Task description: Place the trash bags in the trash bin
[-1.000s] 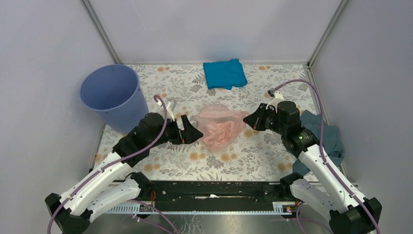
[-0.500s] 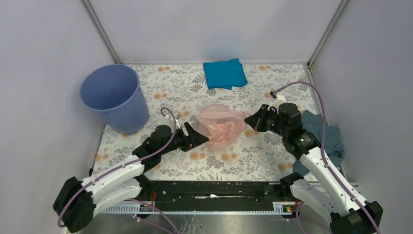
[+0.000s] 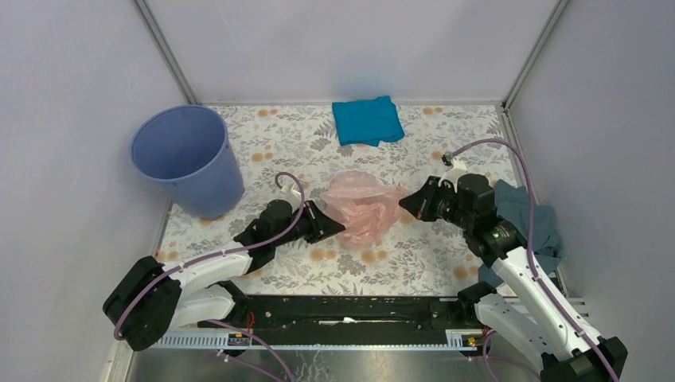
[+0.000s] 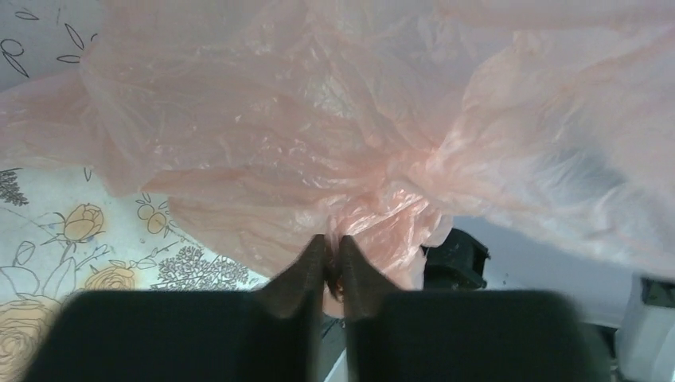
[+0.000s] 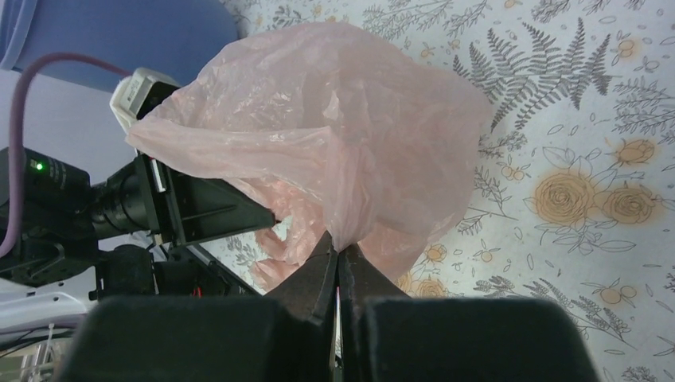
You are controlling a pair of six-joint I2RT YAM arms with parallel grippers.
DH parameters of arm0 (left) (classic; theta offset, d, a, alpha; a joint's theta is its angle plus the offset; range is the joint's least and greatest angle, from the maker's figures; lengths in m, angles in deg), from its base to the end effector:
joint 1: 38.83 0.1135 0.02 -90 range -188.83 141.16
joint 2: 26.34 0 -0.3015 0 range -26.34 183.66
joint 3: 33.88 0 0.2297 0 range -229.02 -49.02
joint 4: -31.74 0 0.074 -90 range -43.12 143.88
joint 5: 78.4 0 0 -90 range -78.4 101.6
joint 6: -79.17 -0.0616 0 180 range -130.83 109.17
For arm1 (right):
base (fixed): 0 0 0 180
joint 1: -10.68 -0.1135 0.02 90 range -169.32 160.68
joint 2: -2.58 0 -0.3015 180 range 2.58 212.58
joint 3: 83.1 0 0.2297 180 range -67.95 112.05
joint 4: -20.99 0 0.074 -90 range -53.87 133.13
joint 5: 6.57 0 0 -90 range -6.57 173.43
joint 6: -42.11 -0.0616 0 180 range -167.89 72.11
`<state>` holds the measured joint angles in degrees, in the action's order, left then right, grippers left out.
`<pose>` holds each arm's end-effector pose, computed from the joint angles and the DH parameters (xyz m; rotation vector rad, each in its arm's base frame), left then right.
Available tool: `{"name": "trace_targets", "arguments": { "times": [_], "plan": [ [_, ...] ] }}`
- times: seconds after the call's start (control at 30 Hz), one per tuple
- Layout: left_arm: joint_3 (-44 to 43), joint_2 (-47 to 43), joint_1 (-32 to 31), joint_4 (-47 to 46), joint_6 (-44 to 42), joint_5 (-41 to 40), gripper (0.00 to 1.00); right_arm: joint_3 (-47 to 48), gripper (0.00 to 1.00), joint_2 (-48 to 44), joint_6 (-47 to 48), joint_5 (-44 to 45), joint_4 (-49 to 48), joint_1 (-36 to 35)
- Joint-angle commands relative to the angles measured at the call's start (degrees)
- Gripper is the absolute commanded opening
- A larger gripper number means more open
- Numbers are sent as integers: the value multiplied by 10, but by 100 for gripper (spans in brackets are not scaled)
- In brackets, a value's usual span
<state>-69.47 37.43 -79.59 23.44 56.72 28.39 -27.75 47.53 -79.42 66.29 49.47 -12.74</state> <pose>0.1507 -0.1534 0.2303 -0.2908 2.2138 -1.4554 0.1385 0.0798 0.3267 -0.0756 1.9809 0.9230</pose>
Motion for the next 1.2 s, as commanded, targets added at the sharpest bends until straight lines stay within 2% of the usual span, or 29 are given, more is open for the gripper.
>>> {"name": "trace_targets", "arguments": {
  "times": [0.0, 0.03, 0.17, 0.23, 0.3, 0.37, 0.4, 0.47, 0.57, 0.7, 0.8, 0.9, 1.17],
  "plan": [
    [-53, 6, 4, 38, -51, -27, 3, -7, 4, -7, -4, -30, -13, 0],
    [-63, 2, 5, 62, -62, -36, 0, -9, 6, -9, -4, -34, -13, 0],
    [-104, -64, 7, 200, -123, -104, 0, -21, 12, -2, -3, -82, -17, 0],
    [-126, -104, 8, 279, -156, -145, 0, -32, 19, 8, 5, -112, -19, 0],
    [-150, -134, 12, 351, -193, -165, 0, -39, 30, 16, 25, -138, -16, 0],
    [-177, -149, 17, 415, -237, -157, 0, -52, 50, 11, 43, -147, -19, 0],
    [-189, -154, 16, 442, -257, -147, 0, -60, 56, 3, 40, -143, -20, 0],
    [-207, -158, 17, 479, -291, -126, 0, -65, 65, -15, 35, -133, -13, 0],
    [-236, -161, 18, 517, -337, -106, 0, -61, 73, -51, 19, -109, 10, 0],
    [-272, -171, 17, 563, -362, -119, 0, -60, 74, -91, 0, -44, 52, 0],
    [-274, -195, 17, 576, -350, -134, 0, -89, 72, -119, -43, -50, 19, 0],
    [-252, -221, 17, 547, -331, -112, 0, -132, 67, -118, -79, -83, -43, 0],
    [-228, -220, 17, 514, -307, -105, 0, -199, 69, -40, -60, -214, -110, -3]
  ]
}}
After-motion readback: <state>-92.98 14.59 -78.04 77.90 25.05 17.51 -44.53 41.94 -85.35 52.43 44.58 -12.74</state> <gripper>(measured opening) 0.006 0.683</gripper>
